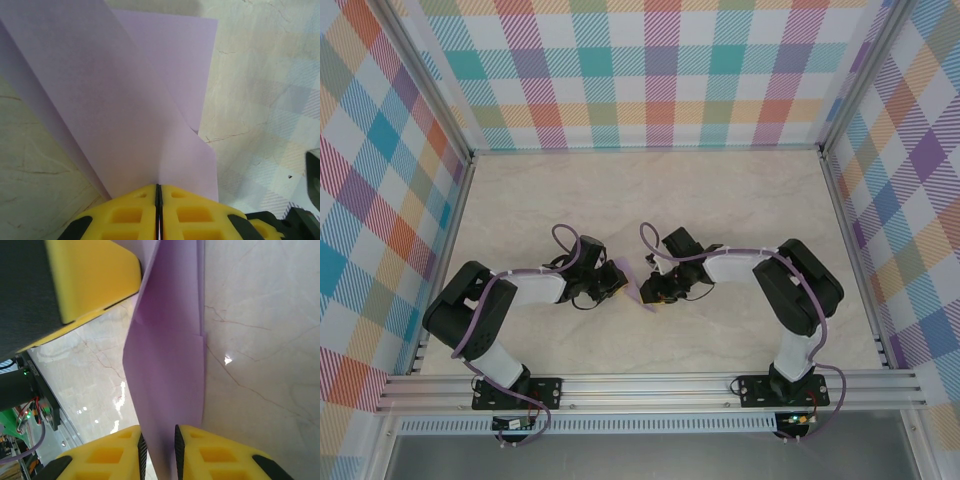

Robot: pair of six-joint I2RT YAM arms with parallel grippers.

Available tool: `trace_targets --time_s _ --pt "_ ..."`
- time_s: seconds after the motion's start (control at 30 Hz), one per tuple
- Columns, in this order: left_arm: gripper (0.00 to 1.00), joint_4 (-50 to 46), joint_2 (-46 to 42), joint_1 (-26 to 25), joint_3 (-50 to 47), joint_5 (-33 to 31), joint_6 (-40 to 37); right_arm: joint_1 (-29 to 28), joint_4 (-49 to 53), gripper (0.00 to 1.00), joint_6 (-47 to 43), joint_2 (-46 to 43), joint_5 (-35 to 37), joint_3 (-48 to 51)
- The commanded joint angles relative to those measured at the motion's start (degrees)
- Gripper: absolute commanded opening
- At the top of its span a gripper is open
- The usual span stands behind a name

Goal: Fold a paper plane with a square sheet of paper (pick it up from the middle)
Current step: Fold the wing for the fifth time at the center of the table.

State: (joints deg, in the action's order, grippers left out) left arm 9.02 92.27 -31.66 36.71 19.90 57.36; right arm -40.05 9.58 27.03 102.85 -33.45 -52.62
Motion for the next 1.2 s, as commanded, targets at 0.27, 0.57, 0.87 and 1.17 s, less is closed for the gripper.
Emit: trace_targets --time_s 0.27,0.57,0.87,1.17 --pt "0.09 -0.84 0.46 -0.77 1.05 -0.26 -1.29 0.16 2.70 0.25 0.09 -3.15 0.25 -0.97" --pt "0.09 -0.73 0.54 -0.77 1.16 -0.32 -1.20 0.15 2.73 0.15 -0.13 -0.56 0.23 -0.32" --pt "0.09 -0.92 1.03 -0.77 1.44 -0.56 -1.26 0.19 2.20 0.14 -0.31 2.19 0.41 0.32" --pt "0.09 -1.31 1.50 -0.77 2.08 -0.56 -1.54 0.15 2.65 0.17 -0.90 2.10 0.67 0.41"
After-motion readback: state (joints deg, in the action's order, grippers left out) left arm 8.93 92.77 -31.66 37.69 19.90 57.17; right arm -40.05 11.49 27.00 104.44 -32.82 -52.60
